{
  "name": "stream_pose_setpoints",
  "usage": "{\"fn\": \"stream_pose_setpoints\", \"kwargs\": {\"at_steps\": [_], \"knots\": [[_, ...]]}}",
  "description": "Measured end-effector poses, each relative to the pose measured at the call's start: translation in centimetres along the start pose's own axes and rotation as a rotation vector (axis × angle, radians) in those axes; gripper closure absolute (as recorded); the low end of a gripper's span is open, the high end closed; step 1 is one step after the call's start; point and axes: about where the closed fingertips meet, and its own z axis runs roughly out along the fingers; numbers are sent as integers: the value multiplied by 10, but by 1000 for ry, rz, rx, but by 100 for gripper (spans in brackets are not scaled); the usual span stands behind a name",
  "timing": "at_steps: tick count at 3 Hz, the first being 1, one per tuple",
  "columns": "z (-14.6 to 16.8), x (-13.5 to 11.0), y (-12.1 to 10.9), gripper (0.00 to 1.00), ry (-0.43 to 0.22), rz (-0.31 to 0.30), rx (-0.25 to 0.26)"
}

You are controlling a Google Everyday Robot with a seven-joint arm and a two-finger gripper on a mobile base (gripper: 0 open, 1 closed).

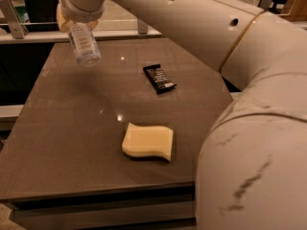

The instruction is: Place blue plastic bottle upright

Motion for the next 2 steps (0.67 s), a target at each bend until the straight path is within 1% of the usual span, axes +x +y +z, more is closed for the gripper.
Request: {"fn": "stream_pose_setpoints", "kwargs": {"at_steps": [1, 2], "knots": [[8, 3, -15, 100, 75, -90, 115], [9, 6, -29, 100, 137, -173, 210]]}}
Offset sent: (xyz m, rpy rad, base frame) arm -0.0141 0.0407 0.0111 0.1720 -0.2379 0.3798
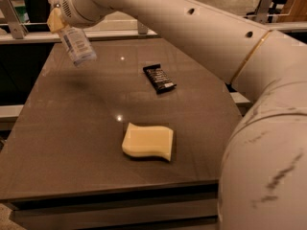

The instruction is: Place blue plastic bottle upright

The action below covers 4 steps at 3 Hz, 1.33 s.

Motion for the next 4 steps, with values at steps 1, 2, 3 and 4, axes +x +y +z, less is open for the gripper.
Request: {"fn": "stream_pose_setpoints", "kwargs": {"at_steps": [1, 2, 3, 4], "knots": [[-6, 3, -11, 100, 49, -72, 76], [-15, -2, -16, 100, 77, -124, 141], [-25, -13, -16, 100, 101, -169, 206], [-33, -25, -14, 100, 138, -203, 285]]}}
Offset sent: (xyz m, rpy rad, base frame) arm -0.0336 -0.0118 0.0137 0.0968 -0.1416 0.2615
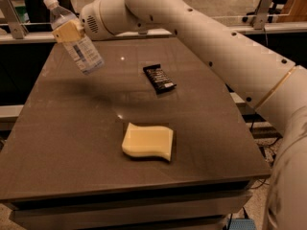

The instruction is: Place blue plastic bottle upright

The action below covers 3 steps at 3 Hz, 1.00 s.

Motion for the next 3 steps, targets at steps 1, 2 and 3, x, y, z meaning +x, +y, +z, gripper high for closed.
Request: {"fn": "stream_pose_setpoints", "kwargs": {"at_steps": [1, 2, 3], "knots": [[-5, -10, -1, 100, 38, -3, 56], [-4, -10, -3, 100, 39, -8, 61], [-2, -9, -4, 100, 66, -19, 71]]}}
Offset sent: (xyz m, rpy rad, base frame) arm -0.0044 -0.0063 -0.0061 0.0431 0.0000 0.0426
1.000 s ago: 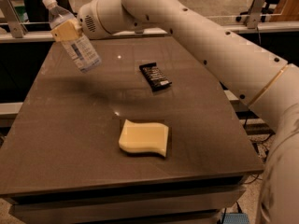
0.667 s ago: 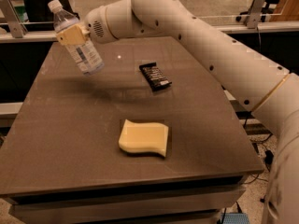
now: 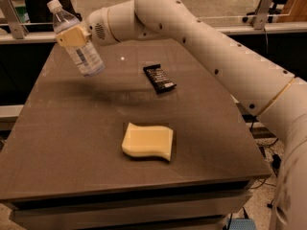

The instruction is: Place blue plastic bottle upright

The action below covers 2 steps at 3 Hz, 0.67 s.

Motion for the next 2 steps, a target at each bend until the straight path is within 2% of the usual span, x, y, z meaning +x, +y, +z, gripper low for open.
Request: {"fn": "stream_pose_setpoints", "kwargs": {"at_steps": [1, 2], "knots": [[6, -6, -1, 100, 66, -21, 14], [13, -8, -9, 100, 123, -72, 48]]}}
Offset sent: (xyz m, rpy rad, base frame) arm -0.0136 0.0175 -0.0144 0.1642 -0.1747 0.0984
